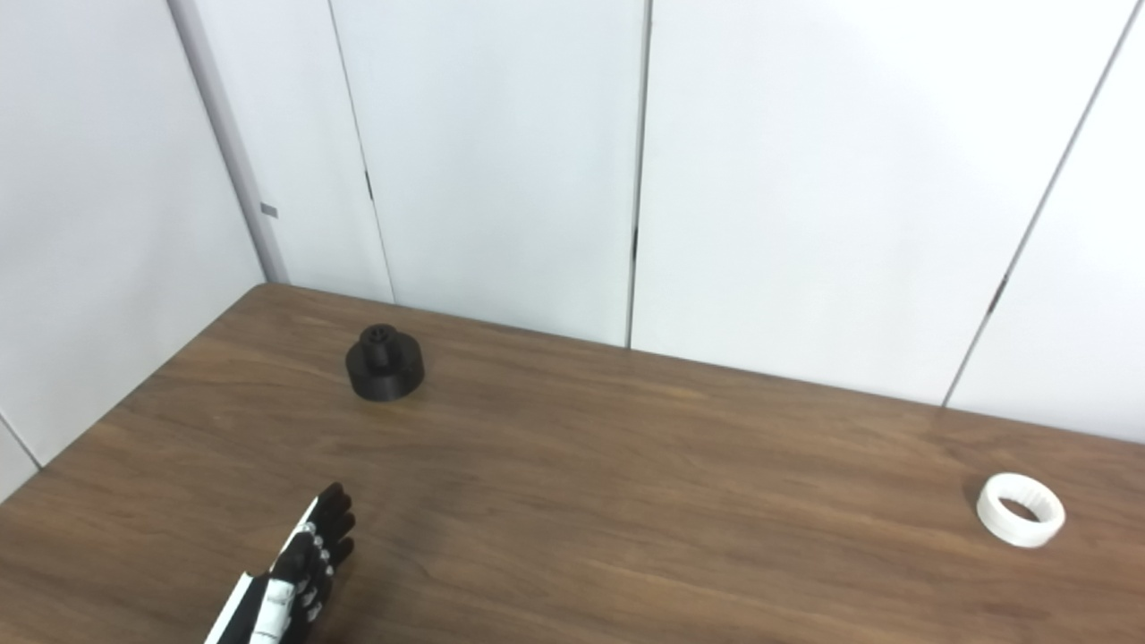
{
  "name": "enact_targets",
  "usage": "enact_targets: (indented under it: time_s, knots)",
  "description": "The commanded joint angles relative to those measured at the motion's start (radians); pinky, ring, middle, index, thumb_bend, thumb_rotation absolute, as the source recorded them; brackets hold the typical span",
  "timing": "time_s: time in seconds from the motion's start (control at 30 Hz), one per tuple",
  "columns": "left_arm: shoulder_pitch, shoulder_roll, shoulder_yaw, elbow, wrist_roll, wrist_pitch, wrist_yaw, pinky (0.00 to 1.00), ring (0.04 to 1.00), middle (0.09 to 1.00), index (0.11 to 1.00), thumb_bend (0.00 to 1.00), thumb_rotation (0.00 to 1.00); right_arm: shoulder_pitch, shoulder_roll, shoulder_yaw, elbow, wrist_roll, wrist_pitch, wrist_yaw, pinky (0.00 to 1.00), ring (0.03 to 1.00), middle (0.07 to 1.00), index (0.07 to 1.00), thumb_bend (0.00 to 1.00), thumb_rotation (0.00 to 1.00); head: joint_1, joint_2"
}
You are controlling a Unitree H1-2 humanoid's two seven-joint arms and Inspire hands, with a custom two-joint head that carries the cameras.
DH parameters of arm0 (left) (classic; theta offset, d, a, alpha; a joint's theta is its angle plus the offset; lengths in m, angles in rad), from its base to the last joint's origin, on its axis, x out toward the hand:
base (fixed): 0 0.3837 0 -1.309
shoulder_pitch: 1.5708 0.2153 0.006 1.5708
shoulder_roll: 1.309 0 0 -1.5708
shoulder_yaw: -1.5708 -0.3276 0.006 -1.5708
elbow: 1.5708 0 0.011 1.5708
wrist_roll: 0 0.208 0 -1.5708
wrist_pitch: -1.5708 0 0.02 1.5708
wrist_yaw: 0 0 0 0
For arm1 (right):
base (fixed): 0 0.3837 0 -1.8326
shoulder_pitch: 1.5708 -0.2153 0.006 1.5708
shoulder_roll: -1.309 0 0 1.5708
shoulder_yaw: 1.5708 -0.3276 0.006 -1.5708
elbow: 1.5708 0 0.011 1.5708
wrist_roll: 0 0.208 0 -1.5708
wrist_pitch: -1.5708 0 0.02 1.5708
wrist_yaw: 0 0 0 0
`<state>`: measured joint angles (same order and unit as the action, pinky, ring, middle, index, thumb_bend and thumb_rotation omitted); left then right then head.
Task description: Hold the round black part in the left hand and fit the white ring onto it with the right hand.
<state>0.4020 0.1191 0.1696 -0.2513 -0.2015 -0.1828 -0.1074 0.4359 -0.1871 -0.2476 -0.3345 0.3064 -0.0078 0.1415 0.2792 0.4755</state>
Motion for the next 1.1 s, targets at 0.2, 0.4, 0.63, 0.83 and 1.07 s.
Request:
enact_targets:
  time_s: [0.2,0.4,0.63,0.83,1.07]
  knots:
    - [0.005,-0.026,-0.020,-0.005,0.017,-0.034,0.023,1.00,1.000,1.000,0.996,0.74,0.86,-0.013,-0.022,-0.020,0.002,0.018,-0.043,0.013,1.00,1.000,1.000,1.000,0.64,1.00,-0.002,0.009]
    - [0.000,-0.033,-0.017,-0.013,0.140,-0.032,0.084,0.95,0.971,0.975,0.980,0.72,0.75,-0.021,-0.020,-0.016,0.007,0.021,-0.046,0.020,1.00,1.000,1.000,1.000,0.63,1.00,-0.017,0.015]
    - [-0.034,0.003,0.025,-0.094,0.344,-0.001,0.161,0.93,0.955,0.964,0.956,0.90,0.63,-0.017,-0.005,0.000,0.004,-0.003,-0.046,0.018,1.00,1.000,1.000,1.000,0.63,1.00,-0.008,0.004]
    - [-0.118,0.074,0.062,-0.139,0.380,0.137,0.143,0.97,0.988,0.984,0.957,1.00,0.49,-0.016,0.005,0.020,-0.008,-0.023,-0.045,0.014,1.00,1.000,1.000,1.000,0.65,1.00,-0.014,0.003]
    - [-0.217,0.191,0.056,-0.132,0.518,0.233,0.111,1.00,1.000,1.000,0.985,1.00,0.50,-0.010,0.007,0.029,-0.019,-0.029,-0.038,0.001,1.00,1.000,1.000,1.000,0.67,1.00,-0.010,-0.007]
